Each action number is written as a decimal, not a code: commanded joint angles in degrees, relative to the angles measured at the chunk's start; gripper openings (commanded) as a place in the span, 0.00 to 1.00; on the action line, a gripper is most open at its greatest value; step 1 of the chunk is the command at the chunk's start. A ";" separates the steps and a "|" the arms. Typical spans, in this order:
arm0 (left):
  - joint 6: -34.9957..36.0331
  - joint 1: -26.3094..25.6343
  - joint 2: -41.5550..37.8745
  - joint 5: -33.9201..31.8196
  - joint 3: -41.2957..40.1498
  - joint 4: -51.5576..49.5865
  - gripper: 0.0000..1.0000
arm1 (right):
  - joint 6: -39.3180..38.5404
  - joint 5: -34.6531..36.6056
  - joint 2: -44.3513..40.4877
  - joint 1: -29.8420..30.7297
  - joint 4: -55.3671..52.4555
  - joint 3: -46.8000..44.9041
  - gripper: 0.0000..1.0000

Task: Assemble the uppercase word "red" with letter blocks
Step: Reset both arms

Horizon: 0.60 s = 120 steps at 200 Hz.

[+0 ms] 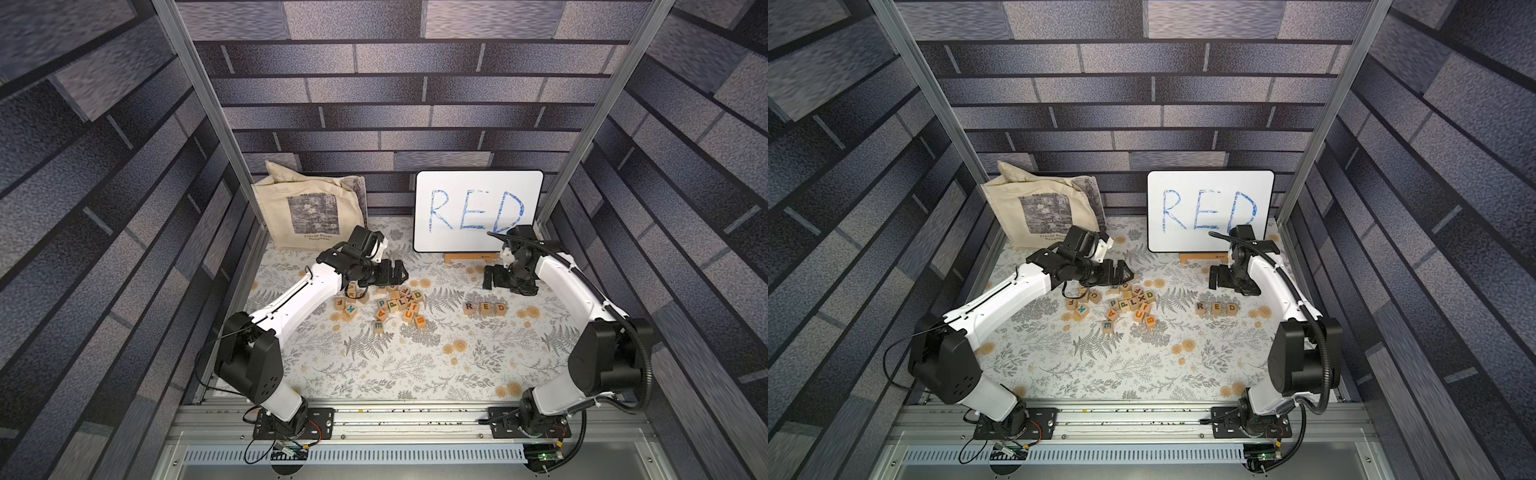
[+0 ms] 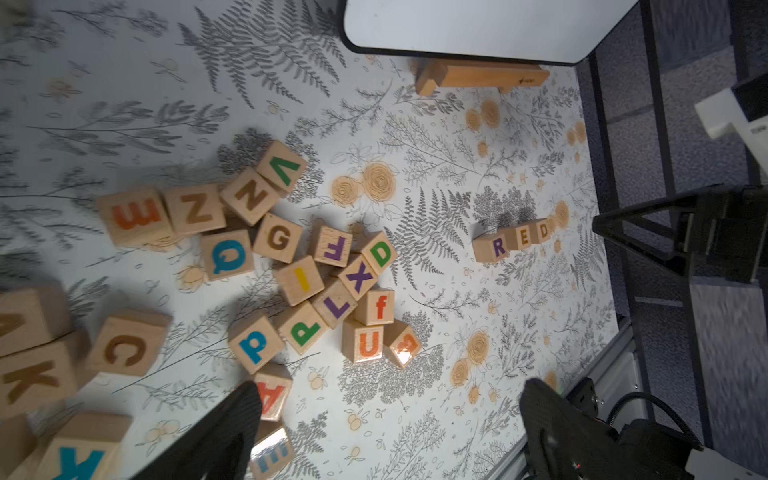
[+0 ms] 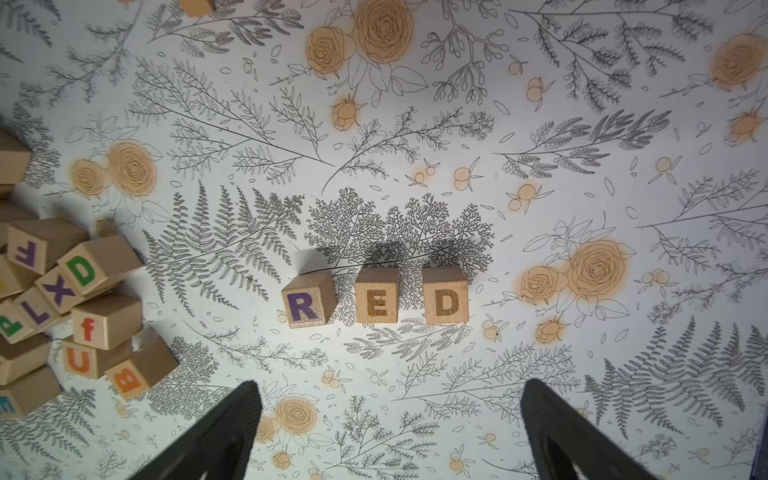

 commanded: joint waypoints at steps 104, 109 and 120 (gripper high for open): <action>7.39 24.65 -8.33 -14.88 -21.99 19.28 1.00 | -1.75 5.99 -2.69 -0.18 38.97 -18.91 1.00; 7.67 25.23 -8.17 -15.53 -22.83 20.67 1.00 | -2.65 6.78 -2.47 -0.18 40.64 -19.74 1.00; 8.25 26.58 -7.57 -17.24 -24.06 23.15 1.00 | -4.64 8.29 -1.33 -0.35 43.89 -21.26 1.00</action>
